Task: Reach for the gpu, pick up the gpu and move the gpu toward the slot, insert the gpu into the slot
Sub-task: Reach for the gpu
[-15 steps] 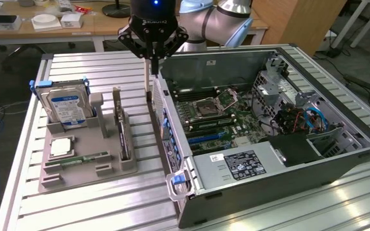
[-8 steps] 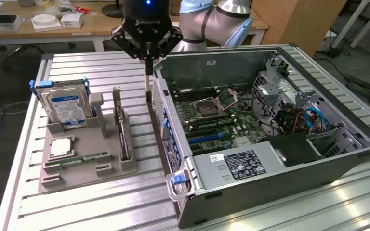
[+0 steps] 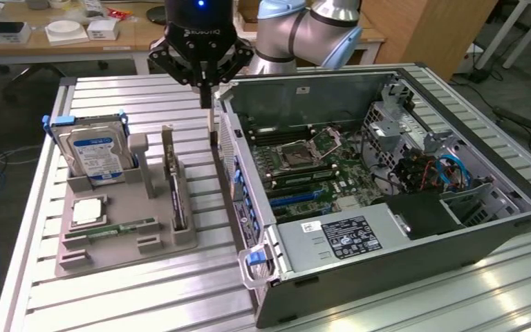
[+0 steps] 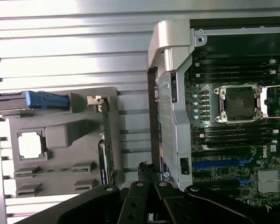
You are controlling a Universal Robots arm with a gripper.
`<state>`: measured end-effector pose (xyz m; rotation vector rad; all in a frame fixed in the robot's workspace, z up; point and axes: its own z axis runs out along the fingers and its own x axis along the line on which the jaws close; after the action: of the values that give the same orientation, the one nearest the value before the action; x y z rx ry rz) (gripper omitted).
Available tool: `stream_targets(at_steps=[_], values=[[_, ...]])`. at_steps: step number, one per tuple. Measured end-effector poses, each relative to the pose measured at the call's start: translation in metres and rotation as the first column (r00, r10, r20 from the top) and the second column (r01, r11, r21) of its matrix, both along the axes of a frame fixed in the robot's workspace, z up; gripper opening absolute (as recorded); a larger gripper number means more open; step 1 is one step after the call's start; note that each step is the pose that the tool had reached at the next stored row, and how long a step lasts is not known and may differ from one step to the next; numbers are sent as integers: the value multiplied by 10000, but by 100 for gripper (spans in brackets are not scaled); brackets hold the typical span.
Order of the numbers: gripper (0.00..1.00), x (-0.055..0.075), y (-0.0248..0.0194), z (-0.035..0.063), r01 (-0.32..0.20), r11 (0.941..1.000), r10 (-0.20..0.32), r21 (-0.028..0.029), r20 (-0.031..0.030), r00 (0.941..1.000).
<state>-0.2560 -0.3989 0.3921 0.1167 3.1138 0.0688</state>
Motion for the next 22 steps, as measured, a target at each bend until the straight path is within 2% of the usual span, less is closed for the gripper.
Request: stream_targets(at_steps=[10, 22], values=[[10, -139, 0, -4, -1, 10000, 1, 0, -6, 10000], [10, -296, 0, -14, -1, 10000, 1, 0, -44, 10000]])
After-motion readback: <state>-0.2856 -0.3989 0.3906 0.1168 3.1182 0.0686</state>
